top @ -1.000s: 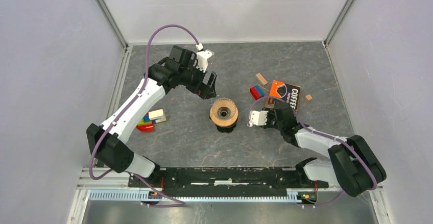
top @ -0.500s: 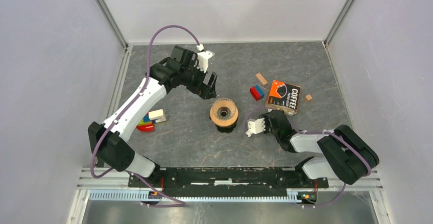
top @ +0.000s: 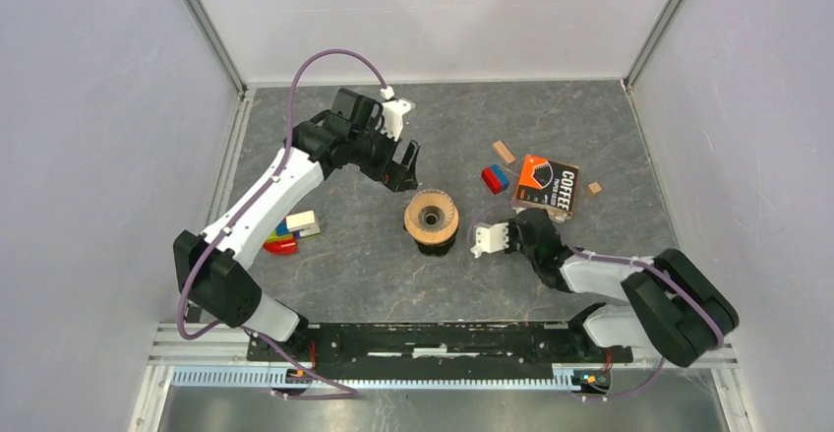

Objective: Place the coffee filter in the dripper

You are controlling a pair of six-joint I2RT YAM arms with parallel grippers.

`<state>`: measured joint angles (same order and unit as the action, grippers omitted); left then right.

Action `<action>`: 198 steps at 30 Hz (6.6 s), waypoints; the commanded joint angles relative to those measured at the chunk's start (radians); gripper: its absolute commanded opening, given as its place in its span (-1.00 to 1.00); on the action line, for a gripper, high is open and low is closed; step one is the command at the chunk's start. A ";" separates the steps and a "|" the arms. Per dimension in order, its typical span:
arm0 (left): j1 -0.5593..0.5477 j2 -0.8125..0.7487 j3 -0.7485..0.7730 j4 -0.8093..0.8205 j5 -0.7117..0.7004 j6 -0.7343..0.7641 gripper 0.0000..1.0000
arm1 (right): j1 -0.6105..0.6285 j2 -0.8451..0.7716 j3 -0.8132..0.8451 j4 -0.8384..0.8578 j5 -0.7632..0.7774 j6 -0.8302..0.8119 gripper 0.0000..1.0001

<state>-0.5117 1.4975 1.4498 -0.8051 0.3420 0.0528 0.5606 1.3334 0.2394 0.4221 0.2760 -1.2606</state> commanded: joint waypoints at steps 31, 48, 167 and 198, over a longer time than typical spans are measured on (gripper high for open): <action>0.006 0.017 0.027 0.018 0.009 0.021 0.99 | -0.022 0.116 -0.070 0.196 0.003 -0.076 -0.03; 0.005 0.018 0.017 0.018 0.011 0.028 0.99 | -0.025 0.058 0.059 -0.009 -0.096 0.063 -1.00; 0.006 -0.029 -0.022 0.018 0.019 0.062 0.99 | -0.397 0.283 0.647 -0.688 -0.749 0.475 -0.71; 0.007 -0.028 -0.031 0.018 0.018 0.059 0.99 | -0.228 0.146 0.424 -0.393 -0.444 0.411 -0.43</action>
<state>-0.5117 1.5108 1.4269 -0.8059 0.3489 0.0586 0.3256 1.4685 0.6720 -0.0063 -0.2169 -0.8192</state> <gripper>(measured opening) 0.994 0.278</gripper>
